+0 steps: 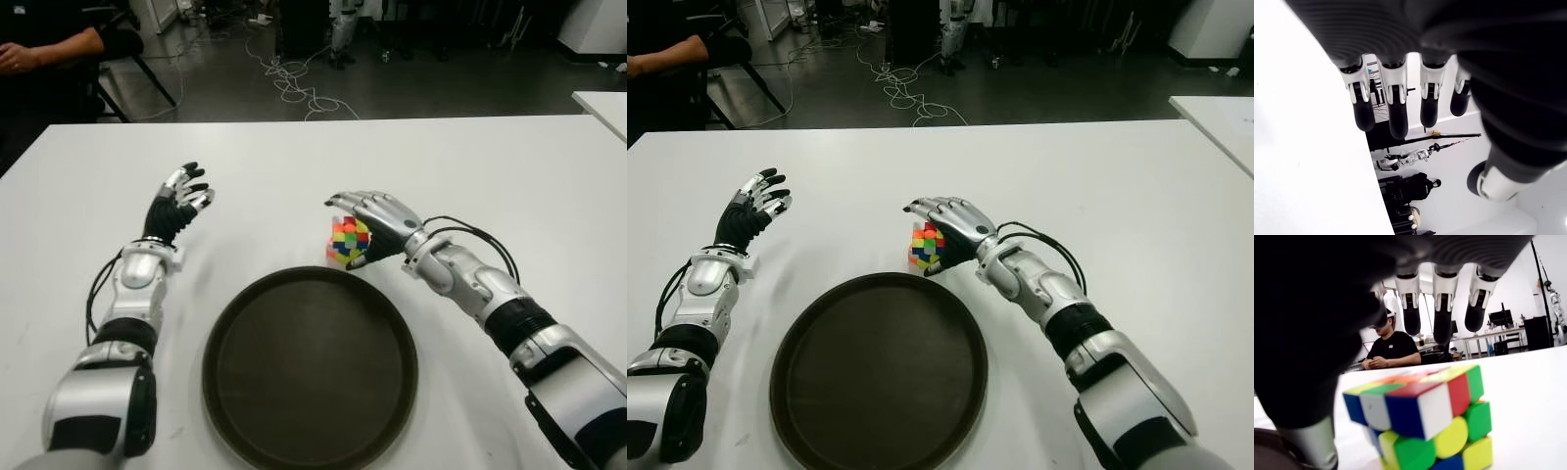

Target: Pick up the Rubik's Cube and put it in the plate

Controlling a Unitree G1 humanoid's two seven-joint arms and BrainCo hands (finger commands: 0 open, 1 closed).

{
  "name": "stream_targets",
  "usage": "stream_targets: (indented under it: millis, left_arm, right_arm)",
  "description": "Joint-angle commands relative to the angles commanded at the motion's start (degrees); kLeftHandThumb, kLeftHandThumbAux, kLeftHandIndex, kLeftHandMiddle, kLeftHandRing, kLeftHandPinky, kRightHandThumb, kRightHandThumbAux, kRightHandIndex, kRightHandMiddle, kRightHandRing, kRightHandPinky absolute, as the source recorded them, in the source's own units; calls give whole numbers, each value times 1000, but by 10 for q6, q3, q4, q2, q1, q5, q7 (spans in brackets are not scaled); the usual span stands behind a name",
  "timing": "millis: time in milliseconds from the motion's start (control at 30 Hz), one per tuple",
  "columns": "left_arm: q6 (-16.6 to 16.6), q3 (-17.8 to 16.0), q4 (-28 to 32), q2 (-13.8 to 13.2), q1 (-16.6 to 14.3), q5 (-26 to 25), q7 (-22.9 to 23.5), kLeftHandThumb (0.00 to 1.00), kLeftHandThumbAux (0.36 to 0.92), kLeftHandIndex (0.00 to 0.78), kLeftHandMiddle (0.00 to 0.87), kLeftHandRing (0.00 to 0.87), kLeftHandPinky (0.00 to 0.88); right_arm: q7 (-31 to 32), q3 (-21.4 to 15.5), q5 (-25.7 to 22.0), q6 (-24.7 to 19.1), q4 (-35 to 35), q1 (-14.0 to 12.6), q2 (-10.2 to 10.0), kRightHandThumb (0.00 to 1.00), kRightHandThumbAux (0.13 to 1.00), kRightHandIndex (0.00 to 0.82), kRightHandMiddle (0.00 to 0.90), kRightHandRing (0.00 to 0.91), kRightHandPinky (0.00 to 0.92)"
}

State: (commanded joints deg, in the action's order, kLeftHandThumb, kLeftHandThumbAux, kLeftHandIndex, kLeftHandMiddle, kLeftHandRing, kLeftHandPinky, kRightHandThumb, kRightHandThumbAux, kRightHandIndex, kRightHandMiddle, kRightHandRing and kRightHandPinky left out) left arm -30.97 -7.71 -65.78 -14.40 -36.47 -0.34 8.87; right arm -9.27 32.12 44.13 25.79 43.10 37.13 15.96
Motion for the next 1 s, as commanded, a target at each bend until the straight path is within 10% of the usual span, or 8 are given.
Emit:
stream_targets:
  millis: [1000]
  left_arm:
    - [1,2,6,0,3,5,-5,199,685,85,155,157,180]
  right_arm:
    - [13,4,10,-37,-49,-25,-5,0,773,99,134,155,170]
